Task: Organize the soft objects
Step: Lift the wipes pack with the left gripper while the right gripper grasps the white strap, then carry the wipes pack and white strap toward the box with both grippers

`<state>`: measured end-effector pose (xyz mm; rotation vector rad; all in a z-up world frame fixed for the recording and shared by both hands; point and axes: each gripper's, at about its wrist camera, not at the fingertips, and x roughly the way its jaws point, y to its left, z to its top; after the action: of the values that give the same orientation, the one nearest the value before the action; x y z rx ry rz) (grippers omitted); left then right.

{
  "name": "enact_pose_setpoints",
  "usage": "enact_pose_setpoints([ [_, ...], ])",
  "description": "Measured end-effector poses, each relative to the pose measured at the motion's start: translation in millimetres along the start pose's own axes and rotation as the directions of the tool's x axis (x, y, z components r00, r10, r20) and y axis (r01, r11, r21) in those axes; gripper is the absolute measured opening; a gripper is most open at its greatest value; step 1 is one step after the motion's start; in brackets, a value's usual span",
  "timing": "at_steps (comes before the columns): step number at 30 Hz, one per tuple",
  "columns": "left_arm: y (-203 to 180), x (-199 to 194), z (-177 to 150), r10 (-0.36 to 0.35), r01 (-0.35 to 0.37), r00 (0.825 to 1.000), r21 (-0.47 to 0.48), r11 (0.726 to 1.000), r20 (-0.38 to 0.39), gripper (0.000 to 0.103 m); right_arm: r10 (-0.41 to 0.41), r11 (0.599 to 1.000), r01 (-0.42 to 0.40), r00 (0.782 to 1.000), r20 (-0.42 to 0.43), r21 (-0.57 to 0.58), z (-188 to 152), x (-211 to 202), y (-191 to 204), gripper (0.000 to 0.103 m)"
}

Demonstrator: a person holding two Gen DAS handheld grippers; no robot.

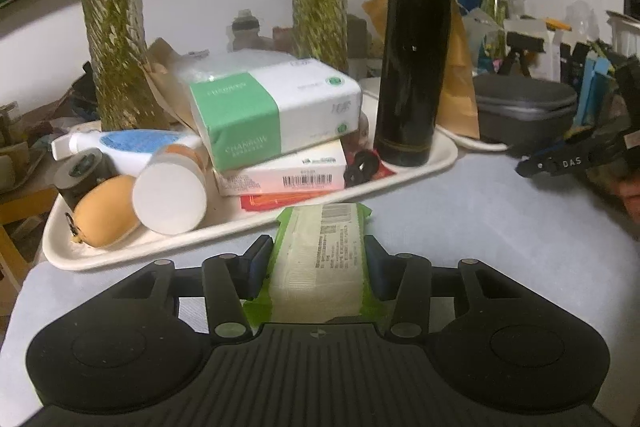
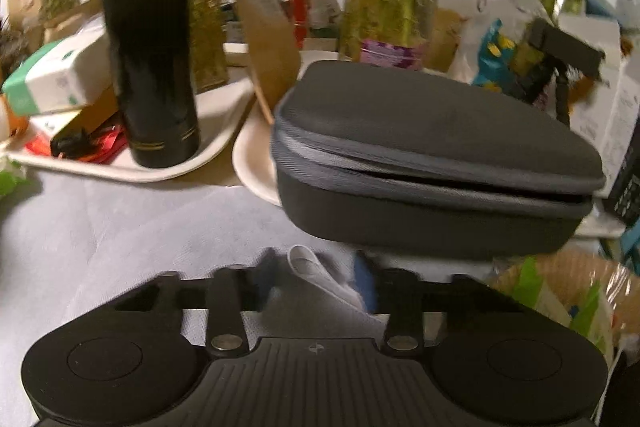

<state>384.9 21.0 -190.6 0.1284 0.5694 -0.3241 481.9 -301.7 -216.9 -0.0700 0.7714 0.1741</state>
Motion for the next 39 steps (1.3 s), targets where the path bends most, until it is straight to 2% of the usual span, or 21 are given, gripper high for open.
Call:
enact_pose_setpoints([
  [2, 1.8, -3.2, 2.8, 0.003, -0.003, 1.0, -0.013, 1.0, 0.013, 0.047, -0.003, 1.0, 0.003, 1.0, -0.002, -0.015, -1.4, -1.2, 2.2, 0.01],
  [8, 8.6, -8.5, 7.6, 0.009, -0.008, 1.0, -0.059, 0.998, 0.025, 0.047, 0.022, 1.0, -0.022, 1.0, 0.008, -0.021, 2.1, -12.4, 8.4, 0.003],
  [11, 8.3, -8.3, 6.4, 0.016, -0.015, 1.0, -0.057, 0.998, 0.018, 0.047, 0.105, 0.994, -0.105, 0.994, -0.007, -0.007, 10.8, -19.3, 15.9, 0.004],
  [13, 8.8, -8.7, 5.9, 0.013, -0.012, 1.0, -0.064, 0.998, 0.016, 0.047, 0.147, 0.989, -0.148, 0.989, -0.029, -0.018, 12.2, -19.4, 22.0, 0.007],
  [14, 8.8, -9.1, 5.8, 0.014, -0.013, 1.0, -0.064, 0.998, 0.016, 0.047, 0.163, 0.986, -0.164, 0.986, -0.033, -0.033, 12.1, -19.0, 25.4, 0.011],
  [18, 9.7, -10.7, 5.8, 0.01, -0.009, 1.0, -0.066, 0.998, 0.016, 0.047, 0.149, 0.982, -0.154, 0.987, -0.058, -0.109, 6.2, -13.6, 33.1, 0.041],
  [20, 10.6, -9.9, 5.3, 0.014, -0.013, 1.0, -0.069, 0.998, 0.01, 0.047, 0.13, 0.981, -0.138, 0.989, -0.068, -0.133, 2.0, -11.7, 32.5, 0.046],
  [25, 12.2, -10.9, 5.9, 0.011, -0.011, 1.0, -0.077, 0.997, 0.011, 0.047, 0.133, 0.985, -0.14, 0.988, -0.077, -0.101, -2.0, -10.6, 17.5, 0.045],
  [26, 12.4, -11.6, 6.6, 0.01, -0.009, 1.0, -0.079, 0.997, 0.013, 0.047, 0.136, 0.985, -0.143, 0.988, -0.077, -0.092, -2.7, -11.4, 15.7, 0.037],
  [27, 12.6, -12.3, 7.6, 0.01, -0.009, 1.0, -0.082, 0.997, 0.014, 0.047, 0.144, 0.985, -0.15, 0.986, -0.079, -0.083, -3.2, -12.0, 14.5, 0.022],
  [28, 12.7, -12.9, 8.4, 0.01, -0.008, 1.0, -0.084, 0.996, 0.015, 0.047, 0.149, 0.985, -0.155, 0.985, -0.083, -0.074, -3.7, -13.0, 14.2, 0.016],
  [31, 10.9, -17.6, 11.7, 0.008, -0.006, 1.0, -0.081, 0.997, 0.025, 0.047, 0.143, 0.984, -0.151, 0.986, -0.081, -0.096, -5.2, -14.7, 18.4, 0.013],
  [34, 9.3, -24.9, 15.3, -0.001, 0.003, 0.999, -0.08, 0.997, 0.033, 0.047, 0.157, 0.981, -0.166, 0.984, -0.086, -0.101, -0.7, -19.6, 21.8, 0.004],
  [39, 6.9, -43.2, 20.2, 0.001, 0.001, 0.999, -0.06, 0.998, 0.036, 0.047, 0.157, 0.972, -0.172, 0.982, -0.102, -0.162, 8.5, -39.2, 37.7, 0.003],
])
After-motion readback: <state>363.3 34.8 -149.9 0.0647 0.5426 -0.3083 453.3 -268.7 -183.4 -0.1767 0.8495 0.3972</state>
